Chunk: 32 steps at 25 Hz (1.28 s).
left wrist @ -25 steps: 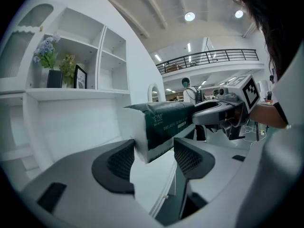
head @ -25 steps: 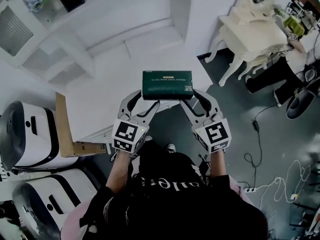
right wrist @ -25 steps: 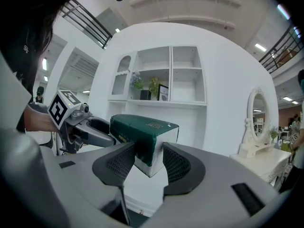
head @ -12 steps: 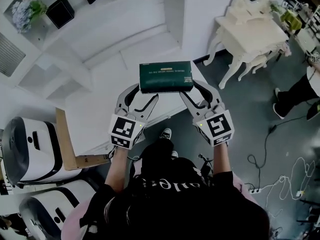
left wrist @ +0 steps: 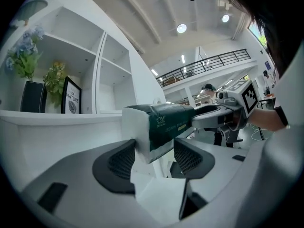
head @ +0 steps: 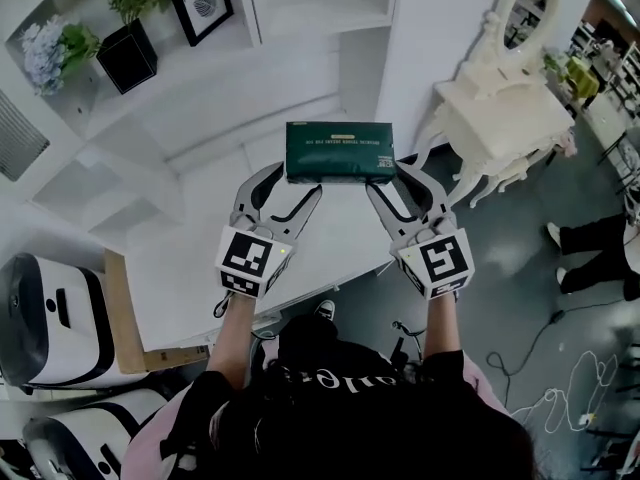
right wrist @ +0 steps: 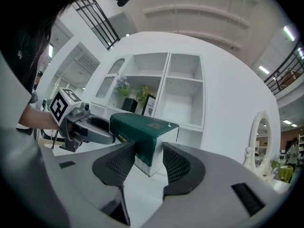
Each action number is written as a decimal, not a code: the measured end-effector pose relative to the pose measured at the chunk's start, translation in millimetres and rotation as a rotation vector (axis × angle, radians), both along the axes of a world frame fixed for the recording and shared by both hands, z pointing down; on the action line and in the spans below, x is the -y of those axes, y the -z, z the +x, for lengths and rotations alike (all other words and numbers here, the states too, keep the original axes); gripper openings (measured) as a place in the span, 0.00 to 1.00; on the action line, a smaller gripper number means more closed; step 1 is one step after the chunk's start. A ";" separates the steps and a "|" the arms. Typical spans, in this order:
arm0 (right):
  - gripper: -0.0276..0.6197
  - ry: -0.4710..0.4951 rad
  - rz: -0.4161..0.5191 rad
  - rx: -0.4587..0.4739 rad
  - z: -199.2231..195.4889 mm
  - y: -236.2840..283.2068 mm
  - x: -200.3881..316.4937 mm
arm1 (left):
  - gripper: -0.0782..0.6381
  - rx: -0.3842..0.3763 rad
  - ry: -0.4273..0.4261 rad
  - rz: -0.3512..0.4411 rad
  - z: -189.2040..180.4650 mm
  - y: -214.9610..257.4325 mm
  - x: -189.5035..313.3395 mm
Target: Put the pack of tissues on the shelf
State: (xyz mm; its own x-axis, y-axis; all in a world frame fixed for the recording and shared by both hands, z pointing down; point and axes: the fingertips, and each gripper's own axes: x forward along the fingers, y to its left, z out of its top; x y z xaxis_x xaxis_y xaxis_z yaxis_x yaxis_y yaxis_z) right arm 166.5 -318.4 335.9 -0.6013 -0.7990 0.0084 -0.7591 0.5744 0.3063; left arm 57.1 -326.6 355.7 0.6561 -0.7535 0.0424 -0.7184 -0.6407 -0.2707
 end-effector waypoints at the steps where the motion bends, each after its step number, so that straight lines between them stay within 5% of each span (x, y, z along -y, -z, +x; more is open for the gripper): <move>1: 0.37 0.002 0.013 -0.001 -2.2 6.0 9.0 | 0.48 -0.002 0.000 0.013 -2.5 6.9 8.8; 9: 0.37 -0.002 0.095 -0.010 -17.5 60.0 69.6 | 0.48 0.041 -0.004 0.118 -17.2 67.4 68.5; 15: 0.37 -0.014 0.184 -0.055 -17.5 100.5 106.2 | 0.46 -0.004 0.009 0.125 -22.7 98.3 109.9; 20: 0.37 -0.024 0.196 -0.094 -15.4 121.8 145.4 | 0.46 -0.041 0.013 0.127 -21.0 119.7 150.0; 32: 0.37 -0.019 0.131 -0.146 -7.6 141.4 235.3 | 0.45 0.016 0.077 0.109 -11.0 141.6 226.7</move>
State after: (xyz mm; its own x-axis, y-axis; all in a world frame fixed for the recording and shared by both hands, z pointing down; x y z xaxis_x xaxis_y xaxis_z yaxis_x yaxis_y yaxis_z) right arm 158.9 -553.7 194.5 -0.5863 -0.8100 -0.0102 -0.7114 0.5088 0.4849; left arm 46.1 -553.3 214.1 0.5963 -0.8021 -0.0324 -0.7591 -0.5503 -0.3477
